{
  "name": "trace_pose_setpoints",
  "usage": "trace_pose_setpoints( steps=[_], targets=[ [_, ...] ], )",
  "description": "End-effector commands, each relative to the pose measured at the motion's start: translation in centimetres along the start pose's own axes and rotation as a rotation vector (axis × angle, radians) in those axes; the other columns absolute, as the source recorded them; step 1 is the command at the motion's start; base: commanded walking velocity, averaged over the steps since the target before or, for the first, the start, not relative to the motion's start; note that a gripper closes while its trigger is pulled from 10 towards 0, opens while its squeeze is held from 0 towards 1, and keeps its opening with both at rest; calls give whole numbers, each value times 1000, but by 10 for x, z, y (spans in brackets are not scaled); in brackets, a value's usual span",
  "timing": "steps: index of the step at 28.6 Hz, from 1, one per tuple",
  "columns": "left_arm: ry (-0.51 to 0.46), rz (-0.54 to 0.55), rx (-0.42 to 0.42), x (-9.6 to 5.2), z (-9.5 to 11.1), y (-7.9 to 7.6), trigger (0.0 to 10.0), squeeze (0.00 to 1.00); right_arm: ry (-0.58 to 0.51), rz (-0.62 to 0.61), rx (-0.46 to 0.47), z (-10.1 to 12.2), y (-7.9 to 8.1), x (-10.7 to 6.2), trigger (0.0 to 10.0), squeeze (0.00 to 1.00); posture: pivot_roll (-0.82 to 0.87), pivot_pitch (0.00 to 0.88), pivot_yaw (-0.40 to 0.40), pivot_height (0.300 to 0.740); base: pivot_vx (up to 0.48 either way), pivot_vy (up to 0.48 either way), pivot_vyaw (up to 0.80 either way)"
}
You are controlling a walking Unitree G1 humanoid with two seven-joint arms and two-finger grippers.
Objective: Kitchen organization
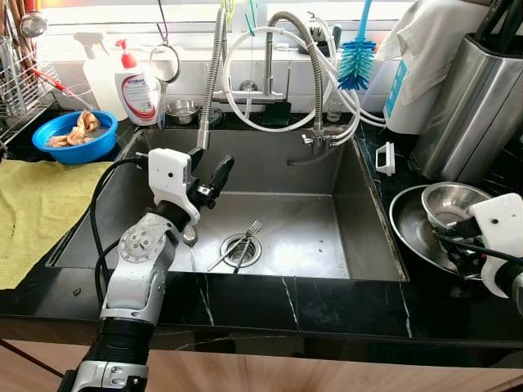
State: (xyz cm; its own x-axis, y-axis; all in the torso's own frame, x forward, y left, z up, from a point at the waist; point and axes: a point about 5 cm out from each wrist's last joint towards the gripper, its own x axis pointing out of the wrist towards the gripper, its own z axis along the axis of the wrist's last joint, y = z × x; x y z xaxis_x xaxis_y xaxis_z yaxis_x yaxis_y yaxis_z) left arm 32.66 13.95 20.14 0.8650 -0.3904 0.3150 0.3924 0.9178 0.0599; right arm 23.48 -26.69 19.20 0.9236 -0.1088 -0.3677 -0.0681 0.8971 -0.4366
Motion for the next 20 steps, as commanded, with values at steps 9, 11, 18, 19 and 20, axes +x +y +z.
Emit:
trace_pose_setpoints(
  steps=[9, 11, 18, 19, 20],
  targets=[
    [-4, 10, -8, -2, 3, 1, 10000, 0, -24, 34, -15, 4, 2, 6, 0, 0, -100, 0, 6, 740, 0, 0, 0],
    [-3, 10, -9, -2, 2, 1, 10000, 0, -27, 36, -16, 4, 2, 6, 0, 0, -99, 0, 6, 740, 0, 0, 0],
    [-2, 14, -6, -2, 3, 2, 10000, 0, -37, 41, -16, 6, 3, 8, 0, 0, -97, 0, 3, 740, 0, 0, 0],
    [-2, 14, -6, -2, 3, 2, 10000, 0, -37, 41, -16, 6, 3, 8, 0, 0, -97, 0, 3, 740, 0, 0, 0],
    [-1, 14, -6, -2, 3, 2, 10000, 0, -39, 46, -15, 7, 3, 9, 0, 0, -98, 0, 4, 740, 0, 0, 0]
  ],
)
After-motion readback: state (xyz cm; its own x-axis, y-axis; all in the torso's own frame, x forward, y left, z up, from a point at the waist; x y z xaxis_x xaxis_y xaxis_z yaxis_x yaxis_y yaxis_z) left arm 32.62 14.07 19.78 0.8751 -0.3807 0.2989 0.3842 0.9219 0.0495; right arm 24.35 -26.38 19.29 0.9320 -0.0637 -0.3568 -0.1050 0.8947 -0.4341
